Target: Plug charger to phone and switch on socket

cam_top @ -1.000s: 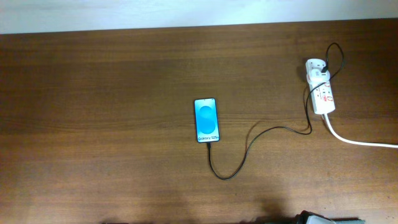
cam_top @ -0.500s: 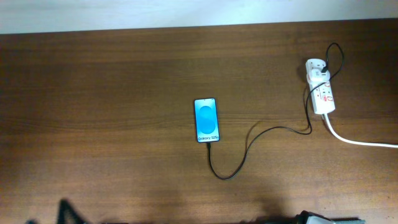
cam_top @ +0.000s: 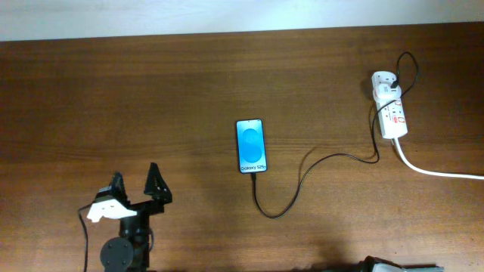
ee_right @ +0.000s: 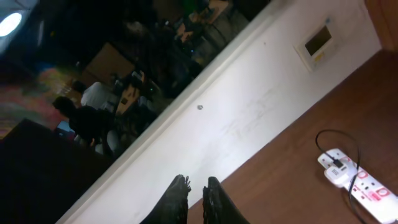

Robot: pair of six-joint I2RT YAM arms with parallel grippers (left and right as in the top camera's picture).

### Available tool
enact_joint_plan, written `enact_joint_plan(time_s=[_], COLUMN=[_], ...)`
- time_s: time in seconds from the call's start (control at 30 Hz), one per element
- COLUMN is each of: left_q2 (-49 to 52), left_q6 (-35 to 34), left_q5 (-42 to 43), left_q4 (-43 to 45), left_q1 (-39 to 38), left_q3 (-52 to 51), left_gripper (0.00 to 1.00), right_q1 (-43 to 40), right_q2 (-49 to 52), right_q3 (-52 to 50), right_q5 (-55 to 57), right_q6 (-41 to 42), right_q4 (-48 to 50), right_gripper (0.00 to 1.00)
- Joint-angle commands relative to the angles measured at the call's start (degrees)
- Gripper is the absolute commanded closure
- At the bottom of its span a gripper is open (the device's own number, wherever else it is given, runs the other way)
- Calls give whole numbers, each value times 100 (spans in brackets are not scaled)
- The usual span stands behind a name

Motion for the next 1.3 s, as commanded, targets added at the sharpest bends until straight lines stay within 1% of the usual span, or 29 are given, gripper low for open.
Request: enact_joint_plan(time_s=[0.0,0.03,0.13,0.53,0.6,0.73,0.83,0.9,1.07,1.2,1.27], left_q2=[-55,-55,-52,-68,-68,-68,-68,-68,-66,-66,-66], left_q6=[745,772,839,835,835,835,835,835,835,833,835], left_q5=[105,105,103,103,105,105,103,103,105,103,103], left_q4=[-186,-282,-546,-531,-531,-531,-531,-531,-533,-533,-533], left_q1=[20,20,22,31,37,35,37,37,35,35,35], left_q3=[-37,-37,-37,-37,-37,-37,-37,-37,-37,-37,-37], left_gripper=[1,1,1,1,1,1,1,1,1,1,1], right_q1=[37,37,37,37,37,37,46,256,822,905,1130], right_q2=[-308,-356,-501,-846,-1051,-1657,-1832,-1829,-1829,-1941,-2061], right_q3=[2,2,2,-81,-404,-1473,-1950,-2186,-2441,-2441,-2441], right_q5=[-13,11,11,4,-11,-57,-566,-715,-424,-428,-352], right_q6=[-190,-190,-190,-382,-378,-367,-291,-293,-319,-321,-529], right_q4=[-26,-48,-114,-271,-225,225,382,577,791,813,968], right_gripper=[86,84,82,82,82,82,82,82,79,78,74])
